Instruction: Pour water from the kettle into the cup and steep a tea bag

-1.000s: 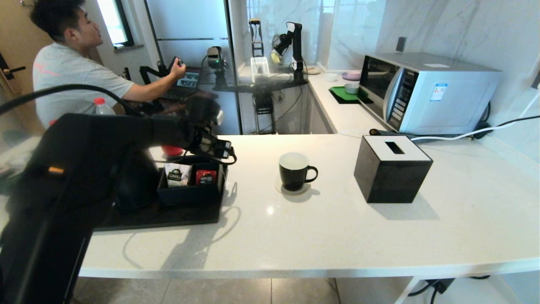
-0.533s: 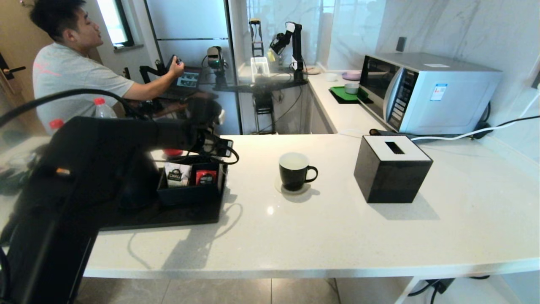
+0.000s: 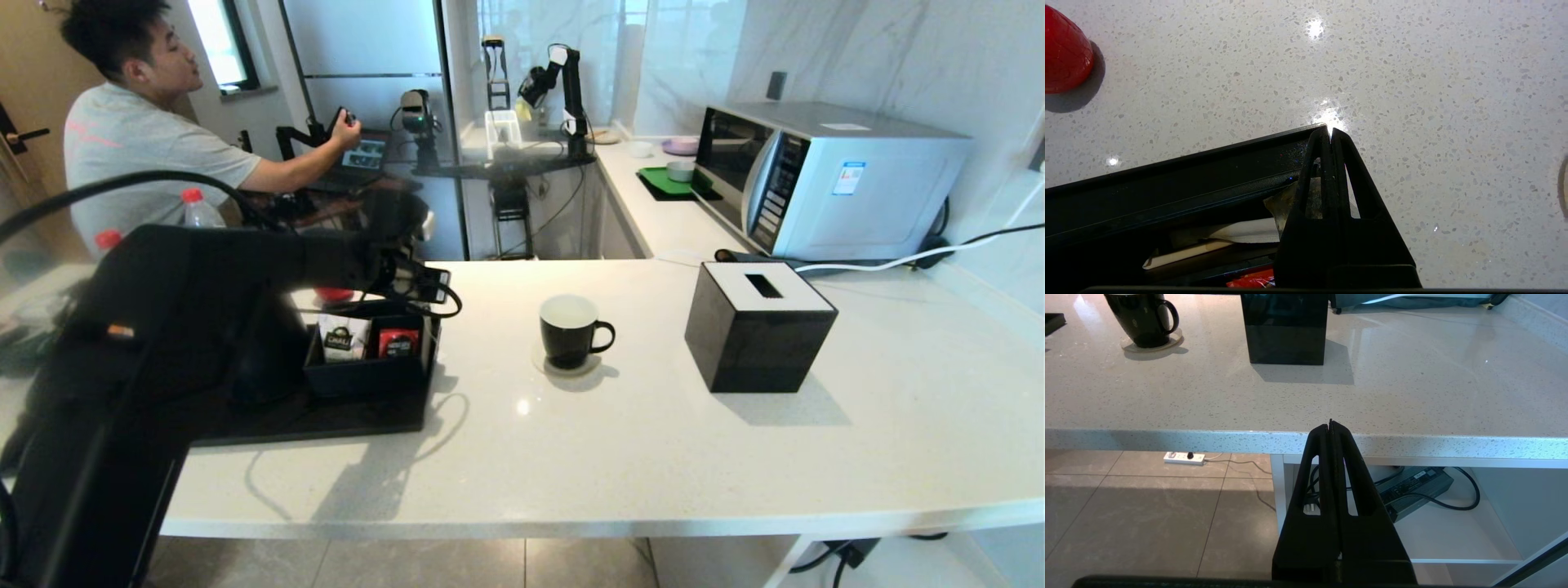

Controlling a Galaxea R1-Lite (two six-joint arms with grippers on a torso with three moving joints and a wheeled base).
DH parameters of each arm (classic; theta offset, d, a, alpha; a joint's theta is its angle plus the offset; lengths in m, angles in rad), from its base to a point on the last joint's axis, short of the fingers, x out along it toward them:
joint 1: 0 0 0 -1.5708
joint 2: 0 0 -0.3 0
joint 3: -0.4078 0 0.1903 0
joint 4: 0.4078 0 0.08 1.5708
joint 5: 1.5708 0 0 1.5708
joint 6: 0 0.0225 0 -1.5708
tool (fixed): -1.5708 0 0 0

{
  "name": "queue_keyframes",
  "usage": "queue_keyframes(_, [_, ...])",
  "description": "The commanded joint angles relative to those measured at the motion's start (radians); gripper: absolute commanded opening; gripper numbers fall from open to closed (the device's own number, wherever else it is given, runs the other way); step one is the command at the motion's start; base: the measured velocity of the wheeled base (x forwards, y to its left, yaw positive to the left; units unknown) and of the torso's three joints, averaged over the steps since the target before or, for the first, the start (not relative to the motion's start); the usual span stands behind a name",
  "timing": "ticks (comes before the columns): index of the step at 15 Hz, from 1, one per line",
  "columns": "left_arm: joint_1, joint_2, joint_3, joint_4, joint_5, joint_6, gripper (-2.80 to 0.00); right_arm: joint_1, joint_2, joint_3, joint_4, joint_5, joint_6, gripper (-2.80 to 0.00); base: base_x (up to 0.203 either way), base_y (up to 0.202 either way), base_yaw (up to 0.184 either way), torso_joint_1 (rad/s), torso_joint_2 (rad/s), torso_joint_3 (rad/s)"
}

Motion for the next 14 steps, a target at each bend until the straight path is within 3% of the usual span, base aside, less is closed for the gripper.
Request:
queue_keyframes(1, [0.001, -0.019, 0.0, 0.001, 0.003, 0.0, -2.8, 0.001, 0.001, 0.0, 0.0, 0.0, 0.0, -2.8, 0.0, 0.0, 0.0, 0.0, 0.0, 0.0])
queue_keyframes(14, [0.003, -0.162, 0.012, -0.001, -0.003, -0.013, -2.8, -0.001, 0.001, 0.0, 0.0, 0.0, 0.0, -2.8, 0.0, 0.0, 0.0, 0.0, 0.0, 0.0])
